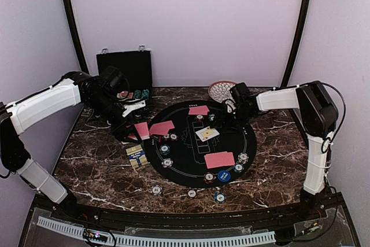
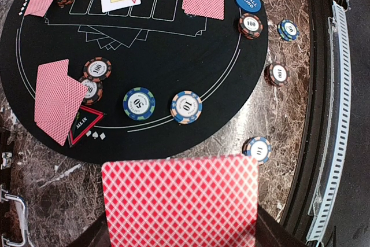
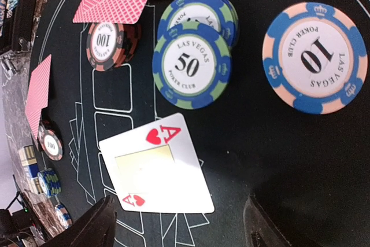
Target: Distribute texas hold em gaming equipment
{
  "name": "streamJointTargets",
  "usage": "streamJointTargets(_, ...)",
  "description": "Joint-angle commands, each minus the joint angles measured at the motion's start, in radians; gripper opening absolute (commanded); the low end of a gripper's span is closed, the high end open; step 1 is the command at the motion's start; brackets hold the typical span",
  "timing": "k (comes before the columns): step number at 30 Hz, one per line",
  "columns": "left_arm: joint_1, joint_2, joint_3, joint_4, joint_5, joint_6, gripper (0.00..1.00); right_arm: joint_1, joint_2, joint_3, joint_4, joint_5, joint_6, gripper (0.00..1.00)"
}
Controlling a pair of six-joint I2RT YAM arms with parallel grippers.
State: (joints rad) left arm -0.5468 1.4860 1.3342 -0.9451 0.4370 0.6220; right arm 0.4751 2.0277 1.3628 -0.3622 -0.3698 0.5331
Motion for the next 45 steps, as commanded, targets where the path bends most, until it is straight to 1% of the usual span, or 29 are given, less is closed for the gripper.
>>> streamJointTargets(1,0.005,-0.043,-0.001,-0.027,0.017,0.018,0.00,0.000,0.030,-0.043,0.070,-0.052,0.011,0.75)
streamJointTargets(13,0.005,-0.043,0.002,-0.030,0.022,0.018,0.00,0.077,0.038,-0.098,0.142,-0.095,0.081,0.69)
streamJointTargets(22,0.006,-0.049,-0.001,-0.029,0.024,0.018,0.00,0.127,0.025,-0.120,0.157,-0.087,0.116,0.67)
streamJointTargets(27,0.005,-0.049,-0.001,-0.032,0.022,0.018,0.00,0.127,-0.028,-0.128,0.111,-0.014,0.087,0.69)
streamJointTargets(31,0.005,-0.053,0.000,-0.033,0.022,0.019,0.00,0.134,-0.066,-0.137,0.032,0.096,0.032,0.68)
streamJointTargets(33,0.005,-0.050,0.005,-0.035,0.024,0.018,0.00,0.150,-0.072,-0.136,-0.003,0.158,0.002,0.65)
streamJointTargets(37,0.006,-0.044,0.014,-0.042,0.027,0.018,0.00,0.206,-0.044,-0.101,-0.083,0.283,-0.044,0.51)
streamJointTargets(38,0.006,-0.044,0.016,-0.043,0.026,0.018,0.00,0.223,-0.037,-0.093,-0.094,0.311,-0.049,0.49)
streamJointTargets(40,0.005,-0.045,0.018,-0.043,0.024,0.017,0.00,0.245,-0.024,-0.077,-0.107,0.354,-0.053,0.47)
streamJointTargets(45,0.005,-0.045,0.019,-0.046,0.023,0.016,0.00,0.268,0.014,-0.029,-0.122,0.446,-0.054,0.35)
